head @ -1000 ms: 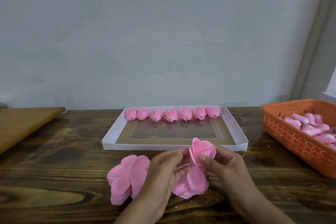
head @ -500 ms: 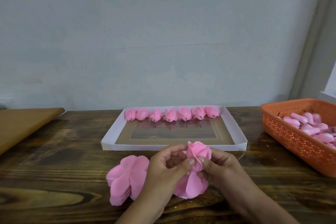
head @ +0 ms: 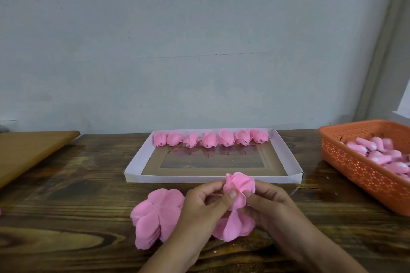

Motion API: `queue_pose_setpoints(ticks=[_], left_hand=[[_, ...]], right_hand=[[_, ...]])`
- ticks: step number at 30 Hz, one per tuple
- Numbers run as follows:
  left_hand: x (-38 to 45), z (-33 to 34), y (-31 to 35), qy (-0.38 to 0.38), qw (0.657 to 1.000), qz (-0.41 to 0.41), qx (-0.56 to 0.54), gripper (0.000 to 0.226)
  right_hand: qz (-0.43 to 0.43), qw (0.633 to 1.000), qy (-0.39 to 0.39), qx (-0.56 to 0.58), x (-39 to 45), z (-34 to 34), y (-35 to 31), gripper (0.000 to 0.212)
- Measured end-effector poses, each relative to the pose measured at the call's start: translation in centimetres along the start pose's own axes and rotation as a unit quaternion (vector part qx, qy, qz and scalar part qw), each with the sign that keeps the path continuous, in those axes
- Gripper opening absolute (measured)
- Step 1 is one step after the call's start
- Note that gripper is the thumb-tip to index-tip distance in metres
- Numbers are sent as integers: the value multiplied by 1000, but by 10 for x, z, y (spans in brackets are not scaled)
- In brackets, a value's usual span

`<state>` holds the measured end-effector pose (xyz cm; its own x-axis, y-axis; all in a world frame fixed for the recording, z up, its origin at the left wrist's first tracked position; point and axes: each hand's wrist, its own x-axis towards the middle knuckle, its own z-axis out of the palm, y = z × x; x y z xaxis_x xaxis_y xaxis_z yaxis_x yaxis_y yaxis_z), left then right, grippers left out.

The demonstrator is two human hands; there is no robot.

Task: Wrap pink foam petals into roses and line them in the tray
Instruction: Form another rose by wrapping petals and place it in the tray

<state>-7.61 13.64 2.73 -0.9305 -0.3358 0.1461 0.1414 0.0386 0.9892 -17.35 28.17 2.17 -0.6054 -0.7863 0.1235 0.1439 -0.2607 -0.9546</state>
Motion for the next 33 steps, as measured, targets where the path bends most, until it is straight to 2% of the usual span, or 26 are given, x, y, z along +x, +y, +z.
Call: queue_pose_setpoints(ticks=[9,22,28,33], left_hand=[[2,-5,3,-62,997,-9,32,36],[4,-3,-3,-13,999,-22,34,35],[2,-4,0,-49,998,-14,24,35],[3,-5,0,-48,998,-13,42,24]], right_hand=[[9,999,-7,-39,0,-2,-2,32],[18,999,-24,-16,1,-3,1,30],[9,999,19,-49,0,-1,0,31],[5,998,19,-58,-1,-1,-1,31]])
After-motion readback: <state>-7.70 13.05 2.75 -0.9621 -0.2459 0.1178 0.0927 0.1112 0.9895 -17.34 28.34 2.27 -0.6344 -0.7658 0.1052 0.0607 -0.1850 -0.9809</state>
